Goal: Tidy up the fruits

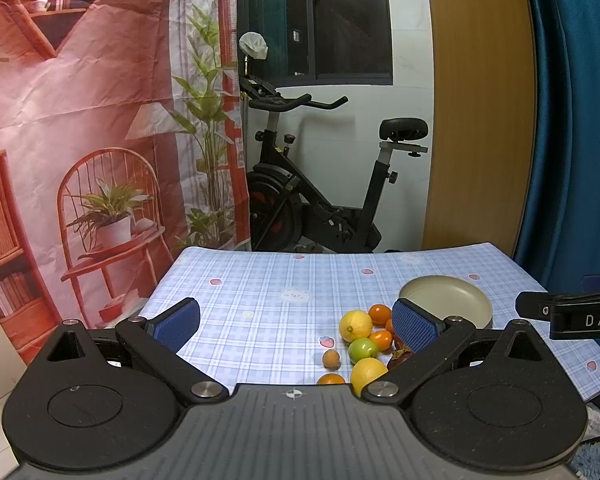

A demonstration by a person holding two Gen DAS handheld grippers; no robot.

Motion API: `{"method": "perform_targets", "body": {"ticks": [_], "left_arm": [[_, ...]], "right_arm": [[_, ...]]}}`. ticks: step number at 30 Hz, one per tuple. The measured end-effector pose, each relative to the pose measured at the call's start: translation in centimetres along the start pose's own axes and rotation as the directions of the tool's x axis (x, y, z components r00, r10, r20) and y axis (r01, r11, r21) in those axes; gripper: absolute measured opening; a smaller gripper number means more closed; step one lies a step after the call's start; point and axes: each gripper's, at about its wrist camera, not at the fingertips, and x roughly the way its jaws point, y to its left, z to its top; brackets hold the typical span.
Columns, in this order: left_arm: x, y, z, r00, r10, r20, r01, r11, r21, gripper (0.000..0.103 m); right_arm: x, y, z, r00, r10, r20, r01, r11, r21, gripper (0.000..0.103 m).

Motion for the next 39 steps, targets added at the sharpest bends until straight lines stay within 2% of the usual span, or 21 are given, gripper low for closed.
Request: {"method": "perform_targets", "body": {"ticks": [39], "left_arm": [[0.38,0.08,-0.08,1.000,-0.018,-0.015,0.018,1.000,-0.017,0.103]], "right_arm": [[-0.20,0.11,-0.12,1.000,-0.001,0.000,0.001,1.000,0.002,0.103]]}}
